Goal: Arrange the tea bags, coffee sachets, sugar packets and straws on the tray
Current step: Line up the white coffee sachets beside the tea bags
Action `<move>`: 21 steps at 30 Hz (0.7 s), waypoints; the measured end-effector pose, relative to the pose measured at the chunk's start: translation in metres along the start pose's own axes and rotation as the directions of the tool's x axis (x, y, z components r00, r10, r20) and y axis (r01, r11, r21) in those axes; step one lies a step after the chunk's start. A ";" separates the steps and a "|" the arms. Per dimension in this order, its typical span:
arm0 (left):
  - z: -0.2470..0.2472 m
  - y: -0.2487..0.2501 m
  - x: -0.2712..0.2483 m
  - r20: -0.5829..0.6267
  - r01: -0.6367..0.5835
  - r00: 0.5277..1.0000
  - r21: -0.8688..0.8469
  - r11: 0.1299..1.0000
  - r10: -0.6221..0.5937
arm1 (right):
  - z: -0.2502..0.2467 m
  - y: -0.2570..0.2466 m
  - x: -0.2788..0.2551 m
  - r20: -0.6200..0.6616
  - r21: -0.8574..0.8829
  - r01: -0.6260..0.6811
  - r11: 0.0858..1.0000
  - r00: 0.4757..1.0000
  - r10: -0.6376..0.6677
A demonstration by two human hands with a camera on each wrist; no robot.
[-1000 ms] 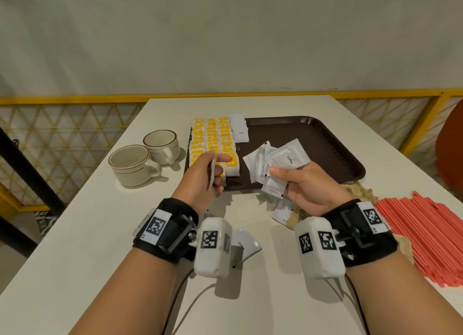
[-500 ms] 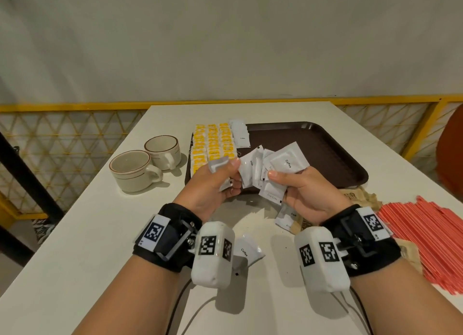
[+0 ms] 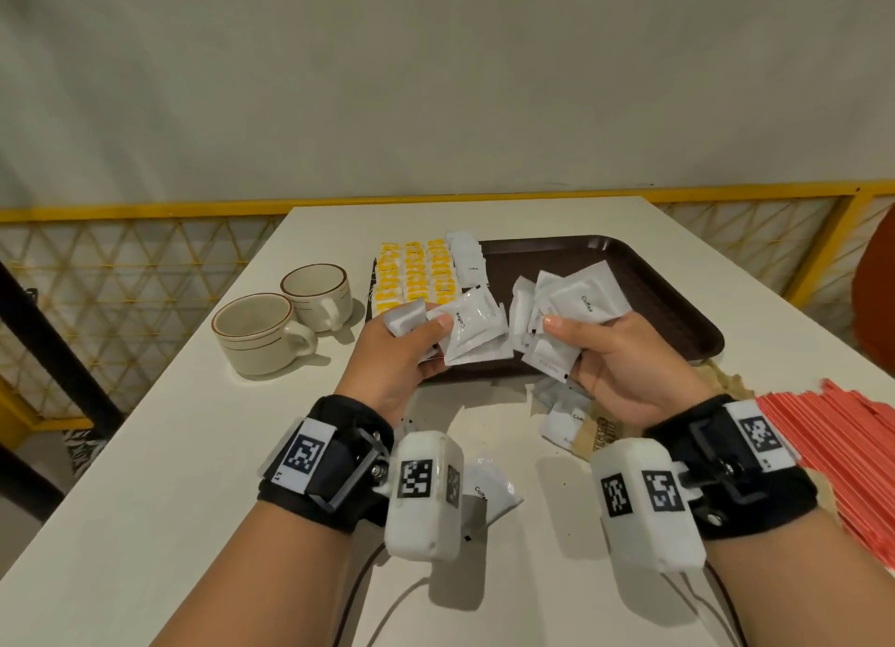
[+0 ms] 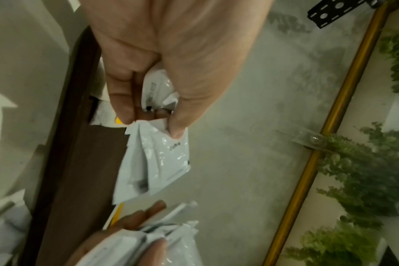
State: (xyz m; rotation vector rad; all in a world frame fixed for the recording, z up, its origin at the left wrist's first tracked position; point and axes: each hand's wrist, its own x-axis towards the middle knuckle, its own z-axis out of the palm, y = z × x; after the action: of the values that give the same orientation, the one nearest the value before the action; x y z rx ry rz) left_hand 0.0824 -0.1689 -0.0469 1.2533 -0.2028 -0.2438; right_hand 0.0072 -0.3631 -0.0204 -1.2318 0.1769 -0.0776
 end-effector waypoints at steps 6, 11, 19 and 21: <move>0.004 -0.005 -0.004 0.092 0.068 0.993 0.100 0.993 -0.078 | 0.006 0.005 -0.005 0.123 -0.092 -0.019 0.996 0.992 0.031; 0.005 -0.005 -0.003 0.068 0.064 0.995 0.043 0.997 -0.067 | 0.011 0.007 -0.007 0.183 -0.054 -0.019 0.998 0.983 0.028; -0.002 -0.002 0.002 -0.070 0.011 0.997 -0.030 0.999 -0.013 | 0.004 0.008 -0.001 0.097 -0.009 0.010 1.000 0.995 -0.009; -0.007 0.001 0.004 -0.079 0.007 0.997 -0.003 1.000 -0.008 | 0.000 0.005 0.001 0.058 0.048 0.034 0.998 0.998 -0.036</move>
State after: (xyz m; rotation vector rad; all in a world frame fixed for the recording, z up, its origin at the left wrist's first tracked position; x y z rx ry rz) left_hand 0.0886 -0.1639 -0.0477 1.2590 -0.1299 -0.2006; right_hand 0.0083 -0.3616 -0.0257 -1.1895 0.1017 -0.0754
